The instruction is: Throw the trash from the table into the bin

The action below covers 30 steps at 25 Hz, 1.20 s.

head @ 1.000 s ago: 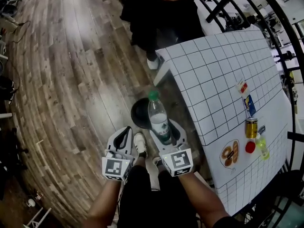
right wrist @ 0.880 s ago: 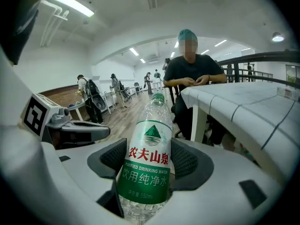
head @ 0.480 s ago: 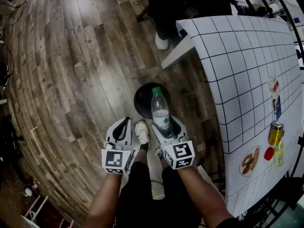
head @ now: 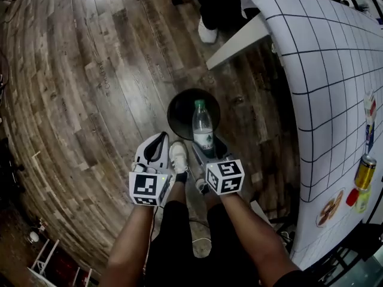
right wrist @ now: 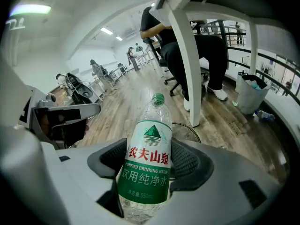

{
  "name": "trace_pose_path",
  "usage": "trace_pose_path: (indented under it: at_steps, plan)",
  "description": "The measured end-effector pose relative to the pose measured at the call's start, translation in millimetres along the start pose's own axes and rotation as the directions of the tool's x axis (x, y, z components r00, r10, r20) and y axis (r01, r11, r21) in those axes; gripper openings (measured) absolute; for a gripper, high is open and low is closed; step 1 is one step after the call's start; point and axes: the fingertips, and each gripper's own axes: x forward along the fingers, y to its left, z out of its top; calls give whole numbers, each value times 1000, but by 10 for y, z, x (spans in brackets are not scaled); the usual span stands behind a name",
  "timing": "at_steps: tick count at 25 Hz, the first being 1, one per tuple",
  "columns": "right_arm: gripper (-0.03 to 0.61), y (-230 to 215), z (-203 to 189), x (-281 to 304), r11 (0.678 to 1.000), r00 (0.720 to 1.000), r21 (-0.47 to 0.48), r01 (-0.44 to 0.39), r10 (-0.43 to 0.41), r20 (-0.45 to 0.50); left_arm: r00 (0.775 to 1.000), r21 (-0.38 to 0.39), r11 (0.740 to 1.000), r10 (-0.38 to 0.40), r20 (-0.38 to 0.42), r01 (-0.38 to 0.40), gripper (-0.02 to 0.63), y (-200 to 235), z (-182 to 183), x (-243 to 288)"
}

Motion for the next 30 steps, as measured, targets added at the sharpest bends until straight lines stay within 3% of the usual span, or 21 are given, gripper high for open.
trace_pose_path:
  at_steps: [7,14,20,30]
  plan:
    - [310,-195,-365,450,995,991,96,5,7,-132,999,14,1000,-9,-48,10,23,109,-270,89]
    - [319,-389,-560,757,996,974,75,49,-30,-226,997,24,999,-30,-75,32,23,83,-371,66]
    - [344,-350,-419,680,998,974,-28,48,-53,-219,994,18,999,-35,-107,37,23,20,-462,64]
    - [344,-7,-73,164,995,991,-102,9,-23,-134,995,21,998,-51,-80,53,23,-193,-127,3]
